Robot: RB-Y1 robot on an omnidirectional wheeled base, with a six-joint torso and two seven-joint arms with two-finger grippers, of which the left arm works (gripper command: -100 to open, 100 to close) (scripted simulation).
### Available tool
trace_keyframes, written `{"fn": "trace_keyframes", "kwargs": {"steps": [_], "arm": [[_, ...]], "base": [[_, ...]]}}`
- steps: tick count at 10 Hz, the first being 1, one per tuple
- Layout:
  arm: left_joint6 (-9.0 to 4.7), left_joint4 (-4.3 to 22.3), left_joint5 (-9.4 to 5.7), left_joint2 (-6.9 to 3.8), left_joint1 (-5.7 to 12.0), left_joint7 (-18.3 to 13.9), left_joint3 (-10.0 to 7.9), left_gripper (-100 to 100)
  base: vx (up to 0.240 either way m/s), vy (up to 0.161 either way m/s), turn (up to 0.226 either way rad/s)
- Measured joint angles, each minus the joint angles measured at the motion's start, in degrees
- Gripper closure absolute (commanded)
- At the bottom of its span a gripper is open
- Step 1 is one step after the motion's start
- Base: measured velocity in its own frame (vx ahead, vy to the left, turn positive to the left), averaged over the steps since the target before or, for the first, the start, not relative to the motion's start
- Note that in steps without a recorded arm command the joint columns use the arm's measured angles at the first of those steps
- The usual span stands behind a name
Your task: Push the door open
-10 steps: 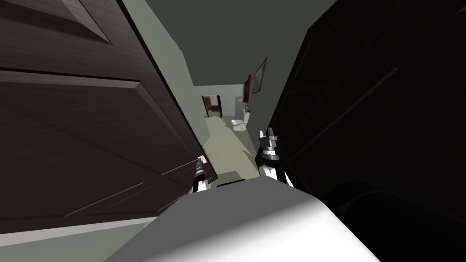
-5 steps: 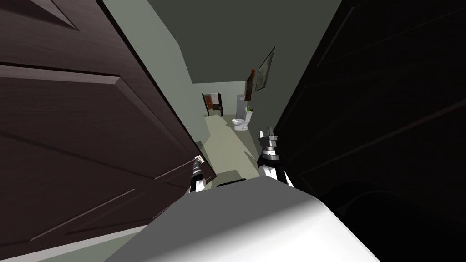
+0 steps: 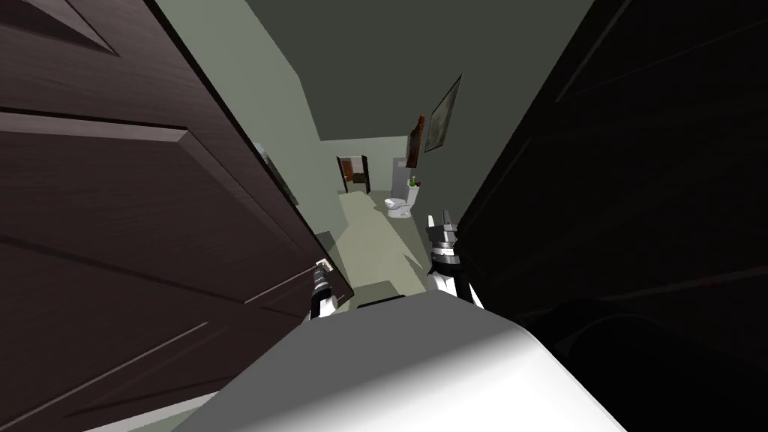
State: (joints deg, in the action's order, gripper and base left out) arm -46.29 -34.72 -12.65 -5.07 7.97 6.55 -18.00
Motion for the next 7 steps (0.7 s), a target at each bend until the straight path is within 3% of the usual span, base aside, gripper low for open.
{"fn": "trace_keyframes", "kwargs": {"steps": [3, 6, 7], "arm": [[0.09, -0.4, -0.88, -0.18, 0.25, 0.6, -1.49, 100], [-0.77, 1.6, -1.82, -0.53, 0.63, 1.0, -2.93, 100], [-0.01, -0.3, -2.02, -0.32, -0.31, 1.3, -3.24, 100]], "base": [[0.145, -0.011, 0.038], [0.187, 0.013, 0.039], [0.177, 0.007, 0.036]]}}
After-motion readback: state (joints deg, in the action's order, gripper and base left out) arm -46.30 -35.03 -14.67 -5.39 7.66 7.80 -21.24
